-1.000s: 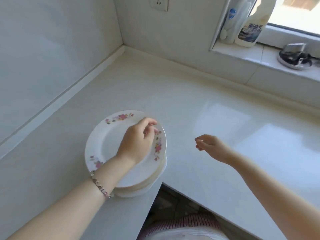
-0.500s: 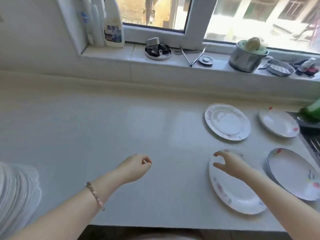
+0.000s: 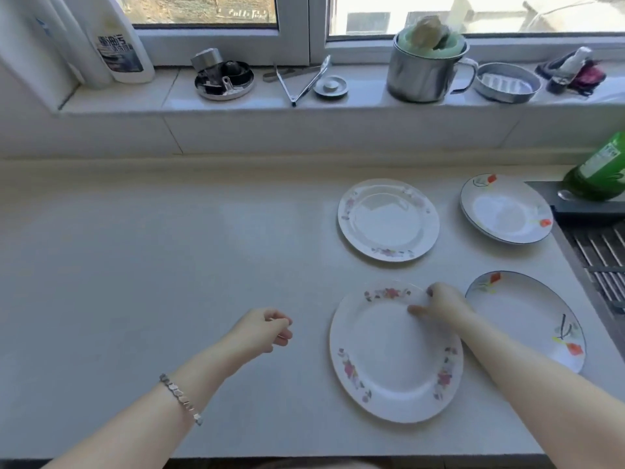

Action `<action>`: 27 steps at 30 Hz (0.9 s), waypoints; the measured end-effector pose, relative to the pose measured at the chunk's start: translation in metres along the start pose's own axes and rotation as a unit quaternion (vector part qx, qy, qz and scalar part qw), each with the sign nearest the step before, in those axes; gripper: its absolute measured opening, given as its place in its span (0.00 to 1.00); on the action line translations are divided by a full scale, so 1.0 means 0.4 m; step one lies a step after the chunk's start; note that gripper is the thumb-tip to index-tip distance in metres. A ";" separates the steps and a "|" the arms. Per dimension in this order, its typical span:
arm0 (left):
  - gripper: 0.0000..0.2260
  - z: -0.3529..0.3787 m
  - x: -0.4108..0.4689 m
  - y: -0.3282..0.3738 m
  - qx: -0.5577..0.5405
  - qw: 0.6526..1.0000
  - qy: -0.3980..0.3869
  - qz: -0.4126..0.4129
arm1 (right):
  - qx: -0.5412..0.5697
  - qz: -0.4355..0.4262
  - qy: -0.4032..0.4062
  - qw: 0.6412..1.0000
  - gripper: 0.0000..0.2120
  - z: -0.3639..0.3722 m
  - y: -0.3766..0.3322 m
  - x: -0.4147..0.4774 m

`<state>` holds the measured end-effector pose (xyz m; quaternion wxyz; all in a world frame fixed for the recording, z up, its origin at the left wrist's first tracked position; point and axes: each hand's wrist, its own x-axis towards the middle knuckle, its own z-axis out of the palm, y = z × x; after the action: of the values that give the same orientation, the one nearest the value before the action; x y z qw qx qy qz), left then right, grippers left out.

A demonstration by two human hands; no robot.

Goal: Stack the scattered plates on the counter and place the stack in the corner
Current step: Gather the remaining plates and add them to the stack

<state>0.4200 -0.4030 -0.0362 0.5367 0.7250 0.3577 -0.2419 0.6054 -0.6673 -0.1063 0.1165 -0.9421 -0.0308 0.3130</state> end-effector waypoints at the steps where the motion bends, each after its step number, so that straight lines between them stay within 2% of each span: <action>1: 0.08 0.007 0.004 0.007 -0.010 1.000 0.005 -0.003 | 0.007 -0.014 -0.011 1.000 0.20 -0.006 0.000 0.000; 4: 0.07 0.028 0.018 0.024 -0.032 0.999 0.014 -0.008 | 0.046 -0.096 -0.011 0.994 0.19 -0.023 -0.001 -0.006; 6: 0.06 0.042 0.025 0.031 -0.048 0.999 0.021 -0.007 | 0.117 -0.130 -0.003 0.985 0.15 -0.037 -0.004 -0.022; 8: 0.13 0.055 0.034 0.037 -0.050 0.998 0.033 0.003 | 0.194 -0.149 -0.015 0.970 0.12 -0.056 -0.018 -0.043; 10: 0.19 0.066 0.046 0.047 -0.064 0.997 0.034 0.002 | 0.256 -0.153 -0.035 0.954 0.07 -0.074 -0.039 -0.060; 12: 0.18 0.072 0.053 0.064 -0.121 0.992 0.022 -0.008 | 0.319 -0.157 -0.059 0.933 0.05 -0.091 -0.071 -0.074; 14: 0.16 0.067 0.054 0.077 -0.198 0.980 0.029 -0.022 | 0.353 -0.158 -0.074 0.919 0.06 -0.098 -0.108 -0.077; 17: 0.16 0.039 0.061 0.067 -0.250 0.962 0.104 -0.018 | 0.398 -0.098 -0.104 0.906 0.13 -0.095 -0.158 -0.056; 18: 0.17 0.028 0.065 0.060 -0.260 0.957 0.126 -0.022 | 0.454 -0.051 -0.125 0.881 0.16 -0.092 -0.169 -0.037; 20: 0.17 0.007 0.071 0.045 -0.294 0.942 0.160 -0.031 | 0.613 0.065 -0.136 0.776 0.17 -0.087 -0.177 0.000; 21: 0.16 -0.001 0.073 0.040 -0.313 0.932 0.179 -0.034 | 0.674 0.116 -0.103 0.723 0.17 -0.083 -0.177 0.022; 22: 0.16 -0.013 0.074 0.033 -0.329 0.923 0.198 -0.036 | 0.699 0.158 -0.065 0.694 0.18 -0.074 -0.174 0.049; 24: 0.17 -0.038 0.076 0.021 -0.356 0.904 0.232 -0.036 | 0.704 0.214 -0.030 0.677 0.24 -0.053 -0.172 0.088; 27: 0.20 -0.079 0.076 0.003 -0.379 0.885 0.271 -0.028 | 0.731 0.230 -0.044 0.641 0.26 -0.030 -0.200 0.123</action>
<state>0.4389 -0.3654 -0.0481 0.6457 0.4934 0.5737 0.1028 0.6532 -0.5855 -0.1066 0.6904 -0.5116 0.4204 0.2914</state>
